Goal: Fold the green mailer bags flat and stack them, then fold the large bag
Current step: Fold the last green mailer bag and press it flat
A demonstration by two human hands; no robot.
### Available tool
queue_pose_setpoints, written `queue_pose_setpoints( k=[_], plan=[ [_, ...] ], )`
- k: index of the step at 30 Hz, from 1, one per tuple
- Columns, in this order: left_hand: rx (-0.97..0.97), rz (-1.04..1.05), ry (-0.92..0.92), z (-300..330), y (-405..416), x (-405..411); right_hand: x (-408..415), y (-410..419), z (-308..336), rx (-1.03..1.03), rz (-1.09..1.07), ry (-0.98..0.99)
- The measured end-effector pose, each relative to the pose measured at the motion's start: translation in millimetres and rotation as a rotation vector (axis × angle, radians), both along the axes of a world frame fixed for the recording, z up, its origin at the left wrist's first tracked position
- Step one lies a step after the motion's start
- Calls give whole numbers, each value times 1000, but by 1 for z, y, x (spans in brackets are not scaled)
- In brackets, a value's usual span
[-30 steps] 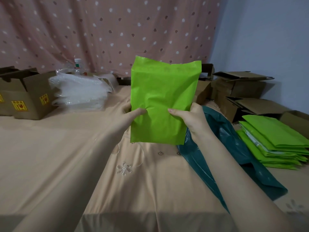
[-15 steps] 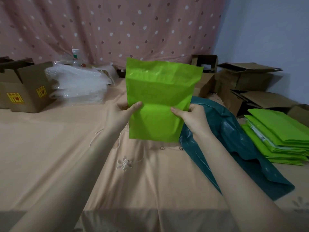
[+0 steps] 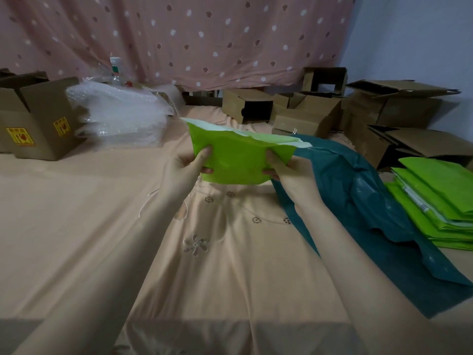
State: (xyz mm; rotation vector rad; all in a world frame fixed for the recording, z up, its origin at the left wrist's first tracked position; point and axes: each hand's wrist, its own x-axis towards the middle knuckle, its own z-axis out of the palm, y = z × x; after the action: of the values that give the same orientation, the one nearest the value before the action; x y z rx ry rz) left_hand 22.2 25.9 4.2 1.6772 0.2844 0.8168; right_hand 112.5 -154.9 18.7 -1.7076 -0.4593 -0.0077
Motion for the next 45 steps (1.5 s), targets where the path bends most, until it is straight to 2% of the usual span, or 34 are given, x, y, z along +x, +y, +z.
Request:
queue_pose_setpoints(
  k=[6,13,21,26,31,37,42,45],
  plan=[
    [20,15,68,-21,8,-4,-1,3,-19,-34,17,1],
    [-6,91,202,-34,9,-8,2,3,-39,-144,-68,-49],
    [-59,36,139,-54,2,-13,0,2,-64,-197,-38,-66],
    [-32,33,201,-64,12,-12,0,2,-73,-213,-42,-50],
    [152,103,242,-61,13,-5,6,4,-78,-170,30,-66],
    [211,127,256,-57,15,5,5,11,-66,-139,39,-90],
    [282,163,273,-58,24,13,15,18,-51,-32,97,24],
    [327,170,319,-60,28,18,26,26,-51,-32,86,20]
  ],
)
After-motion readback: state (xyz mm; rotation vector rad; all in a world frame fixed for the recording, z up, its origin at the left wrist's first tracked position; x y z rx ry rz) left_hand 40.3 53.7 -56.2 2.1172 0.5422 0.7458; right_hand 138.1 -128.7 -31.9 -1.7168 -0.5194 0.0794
